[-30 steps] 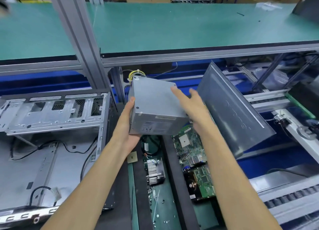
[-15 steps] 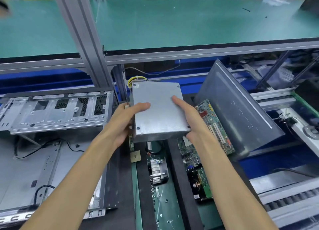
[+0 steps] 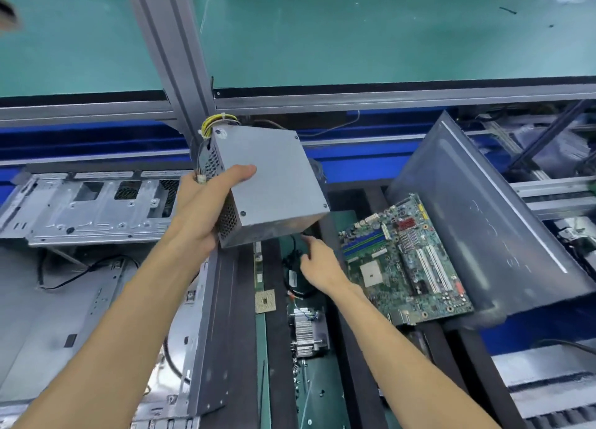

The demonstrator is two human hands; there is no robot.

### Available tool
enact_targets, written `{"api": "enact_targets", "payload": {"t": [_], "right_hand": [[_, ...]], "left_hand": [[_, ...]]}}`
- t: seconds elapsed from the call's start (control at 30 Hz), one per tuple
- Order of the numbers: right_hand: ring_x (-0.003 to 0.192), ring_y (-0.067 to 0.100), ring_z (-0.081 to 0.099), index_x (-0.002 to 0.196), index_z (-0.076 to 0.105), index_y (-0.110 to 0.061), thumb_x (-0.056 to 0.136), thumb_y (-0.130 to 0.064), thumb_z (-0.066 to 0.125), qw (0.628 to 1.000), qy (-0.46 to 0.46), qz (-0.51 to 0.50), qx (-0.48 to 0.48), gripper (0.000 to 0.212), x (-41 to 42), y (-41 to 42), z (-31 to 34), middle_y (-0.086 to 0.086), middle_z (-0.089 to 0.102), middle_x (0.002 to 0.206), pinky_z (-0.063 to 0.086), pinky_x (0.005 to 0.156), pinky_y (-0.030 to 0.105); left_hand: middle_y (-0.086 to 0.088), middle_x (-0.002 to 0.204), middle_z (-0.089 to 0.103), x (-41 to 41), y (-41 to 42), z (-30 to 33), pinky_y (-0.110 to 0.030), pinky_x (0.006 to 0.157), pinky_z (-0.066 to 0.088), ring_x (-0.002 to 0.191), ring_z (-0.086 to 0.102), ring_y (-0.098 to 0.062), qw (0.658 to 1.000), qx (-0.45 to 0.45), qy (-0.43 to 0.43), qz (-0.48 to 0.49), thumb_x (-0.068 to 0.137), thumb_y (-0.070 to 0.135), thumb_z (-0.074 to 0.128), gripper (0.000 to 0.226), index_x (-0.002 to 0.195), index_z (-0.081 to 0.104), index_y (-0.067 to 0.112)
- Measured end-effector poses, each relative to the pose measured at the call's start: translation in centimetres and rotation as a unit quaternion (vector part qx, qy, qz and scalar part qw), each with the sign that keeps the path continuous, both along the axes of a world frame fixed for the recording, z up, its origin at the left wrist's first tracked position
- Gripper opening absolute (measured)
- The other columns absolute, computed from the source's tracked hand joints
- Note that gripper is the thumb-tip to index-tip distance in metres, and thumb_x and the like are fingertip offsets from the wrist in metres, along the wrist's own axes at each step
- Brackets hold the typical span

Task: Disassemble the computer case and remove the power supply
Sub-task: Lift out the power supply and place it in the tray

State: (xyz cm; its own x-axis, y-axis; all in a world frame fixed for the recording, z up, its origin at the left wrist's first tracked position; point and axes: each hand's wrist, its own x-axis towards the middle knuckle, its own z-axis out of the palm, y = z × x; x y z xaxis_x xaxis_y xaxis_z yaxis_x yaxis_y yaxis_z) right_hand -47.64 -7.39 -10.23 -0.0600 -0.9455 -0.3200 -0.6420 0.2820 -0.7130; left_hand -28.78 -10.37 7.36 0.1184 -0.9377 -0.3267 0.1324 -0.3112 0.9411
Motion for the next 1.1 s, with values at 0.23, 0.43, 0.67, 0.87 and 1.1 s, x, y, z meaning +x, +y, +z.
{"api": "enact_targets", "payload": {"t": [0.23, 0.43, 0.67, 0.87, 1.1], "right_hand": [[0.150, 0.034, 0.019, 0.153, 0.028, 0.000, 0.101, -0.021, 0.050, 0.980, 0.169, 0.096, -0.050, 0.061, 1.7, -3.9, -3.2, 0.016, 0.025, 0.161, 0.019, 0.121, 0.040], [0.154, 0.036, -0.001, 0.161, 0.010, -0.010, 0.107, -0.024, 0.035, 0.976, 0.172, 0.125, 0.054, 0.061, 2.6, -6.2, -5.3, 0.010, 0.006, 0.168, 0.010, 0.123, 0.053], [0.153, 0.044, 0.003, 0.160, 0.015, -0.013, 0.105, -0.019, 0.038, 0.962, 0.209, 0.143, 0.098, 0.060, 2.8, -7.0, -6.5, 0.010, 0.012, 0.168, 0.009, 0.123, 0.054], [0.148, 0.044, 0.018, 0.157, 0.026, -0.014, 0.096, -0.013, 0.052, 0.943, 0.275, 0.148, 0.116, 0.066, 3.2, -7.7, -7.5, 0.015, 0.024, 0.162, 0.023, 0.118, 0.052], [0.141, 0.036, 0.035, 0.146, 0.043, -0.022, 0.098, -0.022, 0.049, 0.912, 0.375, 0.164, 0.033, 0.049, 3.4, -8.2, -8.2, 0.008, 0.043, 0.153, 0.038, 0.105, 0.043]], "left_hand": [[0.003, 0.097, 0.078, 1.3, -0.3, -1.1, -0.021, 0.049, 0.053, 0.075, 0.074, -0.009, 1.000, 0.017, -0.017, 0.018, 0.070, 0.034, 0.086, 0.069, 0.128, 0.054, 0.016], [0.001, 0.101, 0.077, 1.2, -0.4, -1.4, -0.020, 0.047, 0.051, 0.072, 0.073, -0.007, 0.999, 0.028, -0.033, 0.025, 0.066, 0.037, 0.088, 0.077, 0.131, 0.053, 0.016], [0.004, 0.105, 0.075, -1.2, -0.8, -2.3, -0.036, 0.073, 0.060, 0.089, 0.074, -0.014, 0.998, 0.008, -0.044, 0.053, 0.058, 0.035, 0.093, 0.083, 0.125, 0.048, 0.021], [0.010, 0.106, 0.071, -1.9, -1.1, -3.3, -0.042, 0.085, 0.059, 0.094, 0.071, -0.012, 0.991, -0.019, -0.119, 0.050, 0.046, 0.046, 0.092, 0.098, 0.130, 0.045, 0.023], [0.007, 0.123, 0.062, -2.9, -1.9, -4.3, -0.045, 0.098, 0.052, 0.111, 0.063, -0.018, 0.982, -0.029, -0.183, 0.030, 0.039, 0.058, 0.087, 0.120, 0.142, 0.033, 0.030]]}}
